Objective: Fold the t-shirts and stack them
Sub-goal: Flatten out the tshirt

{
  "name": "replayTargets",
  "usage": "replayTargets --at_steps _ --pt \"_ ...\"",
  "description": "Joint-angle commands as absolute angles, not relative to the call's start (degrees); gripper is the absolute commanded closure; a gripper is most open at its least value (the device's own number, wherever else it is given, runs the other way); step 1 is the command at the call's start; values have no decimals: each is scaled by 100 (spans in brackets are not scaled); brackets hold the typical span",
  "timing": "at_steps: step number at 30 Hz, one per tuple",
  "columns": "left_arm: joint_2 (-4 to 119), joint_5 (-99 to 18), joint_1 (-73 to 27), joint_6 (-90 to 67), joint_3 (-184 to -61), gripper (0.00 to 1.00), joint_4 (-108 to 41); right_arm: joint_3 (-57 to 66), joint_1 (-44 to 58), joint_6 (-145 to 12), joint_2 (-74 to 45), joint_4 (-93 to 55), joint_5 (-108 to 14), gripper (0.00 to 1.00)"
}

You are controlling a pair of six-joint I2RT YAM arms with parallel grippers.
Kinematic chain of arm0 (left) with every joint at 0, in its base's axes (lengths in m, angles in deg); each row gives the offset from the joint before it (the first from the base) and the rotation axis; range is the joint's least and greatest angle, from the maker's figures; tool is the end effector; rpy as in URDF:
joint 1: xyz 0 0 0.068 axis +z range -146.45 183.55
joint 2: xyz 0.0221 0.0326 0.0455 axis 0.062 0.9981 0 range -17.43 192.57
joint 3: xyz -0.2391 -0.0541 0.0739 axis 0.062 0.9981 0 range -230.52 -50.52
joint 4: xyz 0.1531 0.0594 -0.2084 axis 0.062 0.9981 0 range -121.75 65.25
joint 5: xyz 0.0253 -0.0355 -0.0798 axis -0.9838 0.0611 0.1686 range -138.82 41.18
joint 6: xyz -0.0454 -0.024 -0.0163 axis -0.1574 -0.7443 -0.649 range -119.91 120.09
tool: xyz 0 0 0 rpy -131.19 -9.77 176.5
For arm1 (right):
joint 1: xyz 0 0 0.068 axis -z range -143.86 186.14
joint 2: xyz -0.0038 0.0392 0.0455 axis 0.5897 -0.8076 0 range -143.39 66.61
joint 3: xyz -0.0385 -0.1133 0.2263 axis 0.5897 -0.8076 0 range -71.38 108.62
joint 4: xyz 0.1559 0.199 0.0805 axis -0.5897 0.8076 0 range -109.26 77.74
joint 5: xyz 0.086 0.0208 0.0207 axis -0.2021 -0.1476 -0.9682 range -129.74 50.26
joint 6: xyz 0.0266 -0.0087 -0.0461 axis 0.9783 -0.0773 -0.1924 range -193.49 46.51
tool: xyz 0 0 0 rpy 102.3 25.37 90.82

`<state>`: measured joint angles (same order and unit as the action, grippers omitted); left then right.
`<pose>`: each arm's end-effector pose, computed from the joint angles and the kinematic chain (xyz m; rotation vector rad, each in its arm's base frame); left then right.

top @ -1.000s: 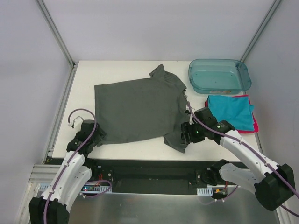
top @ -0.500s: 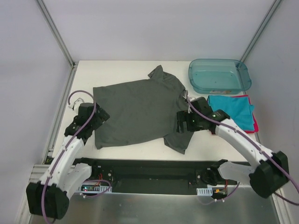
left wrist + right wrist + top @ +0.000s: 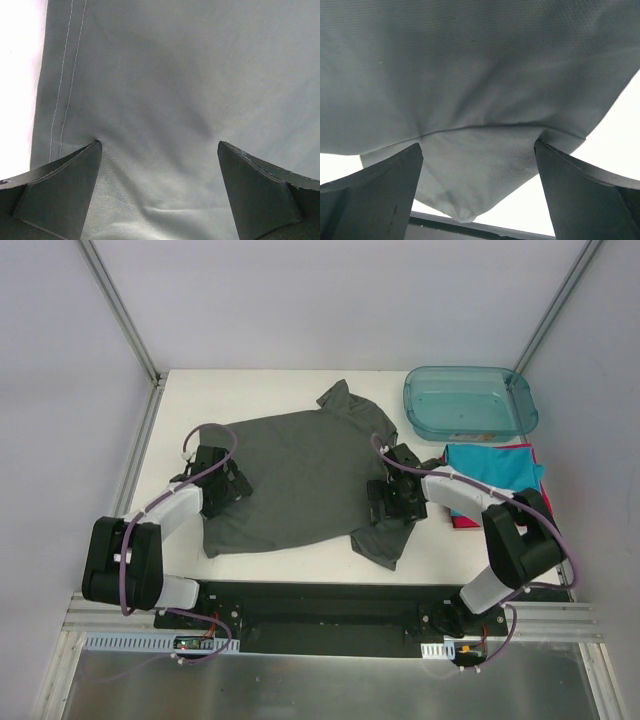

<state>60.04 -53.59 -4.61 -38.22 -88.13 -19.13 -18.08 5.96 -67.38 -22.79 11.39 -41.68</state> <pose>0.2607 -0.0344 0.1538 -0.6836 2.4029 -0.2391 0.2564 0.1504 0.1611 -0.5843 2.6954 0.2209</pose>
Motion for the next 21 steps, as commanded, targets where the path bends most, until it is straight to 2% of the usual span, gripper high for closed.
replayTargets --at_steps 1,13,17,21 --pt "6500 -5584 -278 -3648 -9025 1 -2094 -1777 809 -6611 -2549 1018 -4211 4" --pt "7722 -5242 74 -3419 -10210 1 -2270 -1716 1803 -6584 -2699 1080 -4264 4" --pt "7609 -4708 109 -3305 -10466 1 -2278 -1619 1733 -7076 -2401 992 -4431 4" --pt "6926 -4477 101 -3348 -10204 1 -2191 -1540 1295 -7305 -1787 1272 -4011 4"
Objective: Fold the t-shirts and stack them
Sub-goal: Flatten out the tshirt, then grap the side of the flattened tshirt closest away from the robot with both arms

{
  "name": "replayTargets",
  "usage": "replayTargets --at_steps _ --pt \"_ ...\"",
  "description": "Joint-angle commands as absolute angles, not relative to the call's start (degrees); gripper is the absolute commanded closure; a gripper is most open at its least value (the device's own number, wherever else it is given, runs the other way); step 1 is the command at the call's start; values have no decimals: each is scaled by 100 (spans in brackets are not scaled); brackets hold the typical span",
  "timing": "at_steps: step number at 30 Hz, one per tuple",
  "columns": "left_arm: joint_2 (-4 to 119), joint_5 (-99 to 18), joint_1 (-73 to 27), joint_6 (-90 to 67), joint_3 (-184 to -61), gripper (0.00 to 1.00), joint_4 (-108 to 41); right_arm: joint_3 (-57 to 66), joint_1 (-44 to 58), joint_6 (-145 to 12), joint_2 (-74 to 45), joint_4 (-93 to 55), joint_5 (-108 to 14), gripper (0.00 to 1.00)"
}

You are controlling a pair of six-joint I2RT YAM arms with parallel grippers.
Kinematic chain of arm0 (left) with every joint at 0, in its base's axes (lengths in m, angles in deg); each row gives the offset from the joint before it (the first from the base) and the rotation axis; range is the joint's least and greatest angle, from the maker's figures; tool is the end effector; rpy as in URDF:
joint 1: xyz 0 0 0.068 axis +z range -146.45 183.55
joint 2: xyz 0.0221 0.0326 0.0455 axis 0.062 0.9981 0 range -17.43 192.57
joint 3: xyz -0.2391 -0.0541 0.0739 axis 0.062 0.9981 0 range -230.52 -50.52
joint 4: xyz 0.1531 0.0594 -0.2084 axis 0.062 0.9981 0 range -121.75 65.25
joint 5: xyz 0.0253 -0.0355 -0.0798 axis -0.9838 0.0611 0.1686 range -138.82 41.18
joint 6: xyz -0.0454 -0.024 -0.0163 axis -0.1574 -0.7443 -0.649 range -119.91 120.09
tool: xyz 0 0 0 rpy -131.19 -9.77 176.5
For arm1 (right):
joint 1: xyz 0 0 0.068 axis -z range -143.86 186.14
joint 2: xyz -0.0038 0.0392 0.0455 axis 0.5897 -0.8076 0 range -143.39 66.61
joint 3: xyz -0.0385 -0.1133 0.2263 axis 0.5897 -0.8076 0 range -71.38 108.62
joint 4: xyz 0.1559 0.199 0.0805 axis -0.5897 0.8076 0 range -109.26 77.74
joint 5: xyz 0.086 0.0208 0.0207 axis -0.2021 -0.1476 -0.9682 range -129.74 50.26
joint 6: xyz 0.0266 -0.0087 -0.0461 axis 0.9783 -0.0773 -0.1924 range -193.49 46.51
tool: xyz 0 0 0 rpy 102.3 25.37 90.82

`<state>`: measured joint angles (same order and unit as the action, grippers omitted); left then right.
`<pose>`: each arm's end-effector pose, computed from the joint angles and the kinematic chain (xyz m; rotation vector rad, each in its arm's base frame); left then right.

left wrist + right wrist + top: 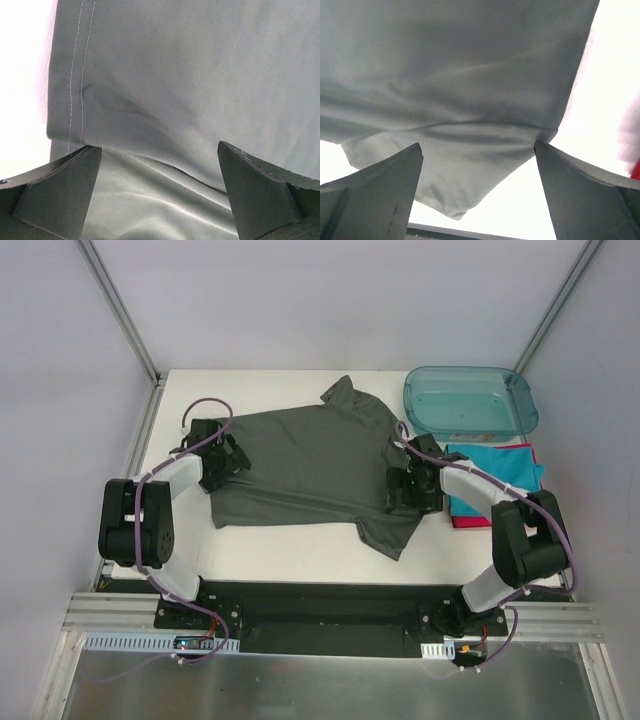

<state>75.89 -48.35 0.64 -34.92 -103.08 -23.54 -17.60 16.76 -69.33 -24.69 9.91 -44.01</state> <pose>0.3338 -0.0173 0.1598 -0.6734 2.3552 -0.3073 0.2849 0.1030 0.1554 -0.3850 2.7234 0.2160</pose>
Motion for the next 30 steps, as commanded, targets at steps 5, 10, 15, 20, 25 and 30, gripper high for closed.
replayTargets --at_steps 5,10,15,20,25,30 --pt "5441 -5135 101 -3805 -9370 1 -1673 -1671 433 -7157 -1048 1624 -3394 4" --pt "3806 -5461 109 -4156 -8315 1 -1286 -2119 46 -6708 -643 1502 -3824 4" --pt "2907 -5207 101 -4386 -7418 23 -1267 -2594 -419 -6409 -537 1107 -4413 1" --pt "3081 -5268 101 -4298 -7162 42 -1259 -2630 -1044 -6286 -677 1132 -4133 1" --pt "3757 -5480 109 -4184 -7364 63 -1347 -2656 -1124 -6110 -853 1238 -3755 3" --pt "4206 -5628 109 -4087 -7452 92 -1364 -2665 -1141 -6110 -1222 1387 -3561 6"
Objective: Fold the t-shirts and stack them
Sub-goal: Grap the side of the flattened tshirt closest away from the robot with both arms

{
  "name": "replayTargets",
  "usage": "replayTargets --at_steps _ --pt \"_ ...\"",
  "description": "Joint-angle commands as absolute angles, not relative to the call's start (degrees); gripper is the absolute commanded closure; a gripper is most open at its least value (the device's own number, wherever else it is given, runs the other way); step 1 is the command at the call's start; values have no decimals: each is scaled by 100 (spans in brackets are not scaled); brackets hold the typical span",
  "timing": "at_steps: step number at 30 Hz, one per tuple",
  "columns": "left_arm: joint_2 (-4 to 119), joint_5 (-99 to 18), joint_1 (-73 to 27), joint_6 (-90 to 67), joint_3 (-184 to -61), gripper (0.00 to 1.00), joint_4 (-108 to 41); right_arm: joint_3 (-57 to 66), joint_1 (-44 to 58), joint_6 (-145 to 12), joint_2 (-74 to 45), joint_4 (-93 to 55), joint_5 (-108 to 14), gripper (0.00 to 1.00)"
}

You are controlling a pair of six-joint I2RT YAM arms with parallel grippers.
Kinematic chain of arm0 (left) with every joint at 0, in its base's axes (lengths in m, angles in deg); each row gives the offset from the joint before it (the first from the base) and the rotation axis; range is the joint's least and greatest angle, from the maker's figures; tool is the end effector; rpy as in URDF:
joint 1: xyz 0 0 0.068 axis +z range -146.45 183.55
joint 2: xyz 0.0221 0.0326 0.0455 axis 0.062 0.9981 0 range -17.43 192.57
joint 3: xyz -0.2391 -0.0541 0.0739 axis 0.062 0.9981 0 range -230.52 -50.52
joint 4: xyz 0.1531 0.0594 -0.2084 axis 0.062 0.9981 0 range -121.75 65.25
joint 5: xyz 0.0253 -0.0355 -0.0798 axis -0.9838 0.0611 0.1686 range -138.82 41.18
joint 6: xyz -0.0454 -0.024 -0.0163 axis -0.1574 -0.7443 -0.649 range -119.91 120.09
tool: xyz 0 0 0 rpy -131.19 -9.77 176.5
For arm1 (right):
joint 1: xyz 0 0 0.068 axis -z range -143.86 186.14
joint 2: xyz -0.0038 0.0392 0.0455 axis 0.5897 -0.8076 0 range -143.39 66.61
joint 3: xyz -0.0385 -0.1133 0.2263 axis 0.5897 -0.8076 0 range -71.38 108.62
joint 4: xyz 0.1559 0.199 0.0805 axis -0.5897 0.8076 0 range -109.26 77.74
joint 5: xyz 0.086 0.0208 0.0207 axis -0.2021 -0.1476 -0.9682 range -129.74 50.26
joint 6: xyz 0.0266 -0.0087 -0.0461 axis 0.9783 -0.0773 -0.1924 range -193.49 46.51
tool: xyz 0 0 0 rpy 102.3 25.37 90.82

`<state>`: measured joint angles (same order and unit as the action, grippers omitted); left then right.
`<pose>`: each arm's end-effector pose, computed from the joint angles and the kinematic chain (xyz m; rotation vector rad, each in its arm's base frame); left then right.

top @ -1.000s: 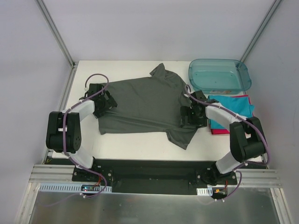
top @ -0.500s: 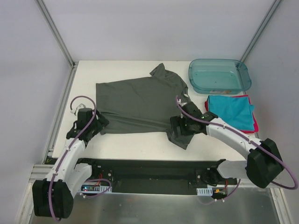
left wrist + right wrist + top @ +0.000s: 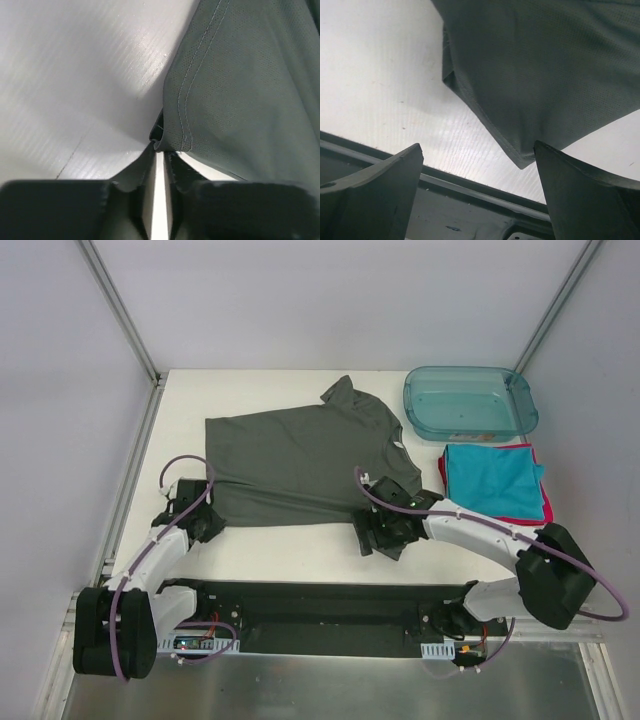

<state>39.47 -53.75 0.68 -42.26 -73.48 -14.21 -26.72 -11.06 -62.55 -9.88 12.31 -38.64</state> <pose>0.1937 -0.0066 0.1451 -0.8722 2.3211 -0.2345 0.1736 0.1864 0.1749 -0.8379 2.5795 0.2886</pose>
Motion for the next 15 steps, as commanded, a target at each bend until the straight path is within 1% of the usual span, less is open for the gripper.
replayTargets --at_steps 1,3,4,5,8,10,11,12,15 --pt "4233 -5664 109 -4096 -7443 96 -1338 -2665 -1150 -6136 -1266 1405 -3596 7" --pt "4207 -5708 109 -4096 -7461 96 -1338 -2665 -1150 -6119 -1337 1466 -3544 9" --pt "4181 -5751 109 -4087 -7478 99 -1347 -2673 -1150 -6101 -1372 1501 -3543 11" --pt "4163 -5813 109 -4061 -7496 100 -1329 -2682 -1159 -6092 -1407 1571 -3500 13" --pt "4067 -5936 118 -4052 -7522 100 -1276 -2682 -1159 -6031 -1556 1756 -3237 14" --pt "4023 -5989 109 -4061 -7540 100 -1276 -2665 -1150 -5961 -1688 1844 -3131 19" --pt "3996 -5989 118 -4043 -7557 100 -1268 -2639 -1159 -5934 -1775 1862 -3156 23" --pt "3952 -6007 118 -4026 -7566 100 -1268 -2621 -1150 -5908 -1811 1897 -3218 29" --pt "3786 -6068 118 -4017 -7566 100 -1215 -2673 -1176 -5768 -1768 2090 -3402 51"
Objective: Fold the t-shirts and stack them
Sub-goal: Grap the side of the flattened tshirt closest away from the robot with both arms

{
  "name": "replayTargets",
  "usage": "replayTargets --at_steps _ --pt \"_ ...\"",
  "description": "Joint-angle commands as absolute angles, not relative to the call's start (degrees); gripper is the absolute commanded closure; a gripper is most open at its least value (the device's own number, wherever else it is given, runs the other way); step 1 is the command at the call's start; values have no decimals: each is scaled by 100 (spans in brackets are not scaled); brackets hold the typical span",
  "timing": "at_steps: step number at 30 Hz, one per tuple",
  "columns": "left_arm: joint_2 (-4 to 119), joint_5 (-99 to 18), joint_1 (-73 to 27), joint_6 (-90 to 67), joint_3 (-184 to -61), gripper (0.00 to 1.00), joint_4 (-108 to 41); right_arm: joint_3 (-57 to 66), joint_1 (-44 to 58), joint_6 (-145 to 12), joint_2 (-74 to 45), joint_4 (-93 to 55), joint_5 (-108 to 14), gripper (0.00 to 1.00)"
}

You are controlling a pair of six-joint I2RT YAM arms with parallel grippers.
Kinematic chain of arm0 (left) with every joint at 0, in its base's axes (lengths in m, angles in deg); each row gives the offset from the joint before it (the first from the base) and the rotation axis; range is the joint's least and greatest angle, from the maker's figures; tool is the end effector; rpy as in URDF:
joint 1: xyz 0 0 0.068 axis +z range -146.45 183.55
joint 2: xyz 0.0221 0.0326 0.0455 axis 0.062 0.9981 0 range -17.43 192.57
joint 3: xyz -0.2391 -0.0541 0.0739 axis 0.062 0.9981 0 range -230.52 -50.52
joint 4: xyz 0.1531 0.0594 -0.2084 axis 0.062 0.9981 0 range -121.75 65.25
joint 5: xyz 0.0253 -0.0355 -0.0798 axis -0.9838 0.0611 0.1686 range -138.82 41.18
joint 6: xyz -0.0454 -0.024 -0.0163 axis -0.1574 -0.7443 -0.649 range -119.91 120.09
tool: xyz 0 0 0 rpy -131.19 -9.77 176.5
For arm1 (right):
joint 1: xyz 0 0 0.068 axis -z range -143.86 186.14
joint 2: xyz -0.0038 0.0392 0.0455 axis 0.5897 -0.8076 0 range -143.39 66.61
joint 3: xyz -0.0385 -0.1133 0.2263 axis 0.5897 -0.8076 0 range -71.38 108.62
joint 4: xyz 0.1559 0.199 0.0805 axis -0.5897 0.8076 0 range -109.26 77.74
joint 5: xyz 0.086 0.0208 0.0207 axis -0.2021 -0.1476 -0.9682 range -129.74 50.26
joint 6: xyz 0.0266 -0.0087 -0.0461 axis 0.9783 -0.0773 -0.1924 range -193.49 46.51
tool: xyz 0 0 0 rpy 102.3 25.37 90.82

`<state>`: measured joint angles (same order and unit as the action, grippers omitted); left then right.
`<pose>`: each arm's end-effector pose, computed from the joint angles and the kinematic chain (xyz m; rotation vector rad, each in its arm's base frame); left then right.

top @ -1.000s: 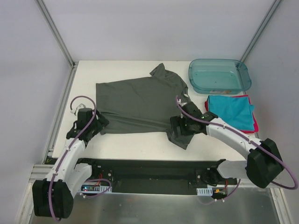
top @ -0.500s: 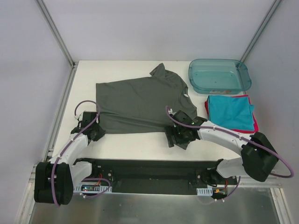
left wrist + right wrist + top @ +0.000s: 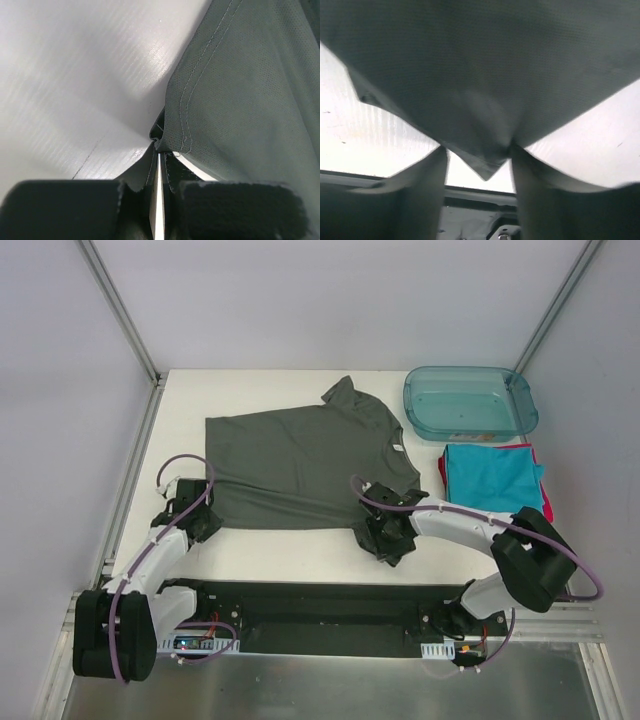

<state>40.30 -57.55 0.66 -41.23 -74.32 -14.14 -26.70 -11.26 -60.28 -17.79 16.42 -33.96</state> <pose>0.1966 -0.0045 0.1473 -0.8716 2.3024 -0.1490 0.1742 0.1841 0.1400 -0.8259 2.7492 0.0603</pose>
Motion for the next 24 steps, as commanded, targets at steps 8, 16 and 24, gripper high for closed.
replayTargets --at_steps 8,16,24 --pt "3109 -6314 109 -4262 -7531 100 -732 -2876 -1247 -6039 -907 2792 -4659 87" --pt "2170 -6498 118 -5104 -7408 100 -21 -2313 -1247 -6233 -335 3645 -4668 86" --pt "1264 -6745 118 -5932 -6995 100 568 -2541 -1334 -6426 -335 3813 -5142 82"
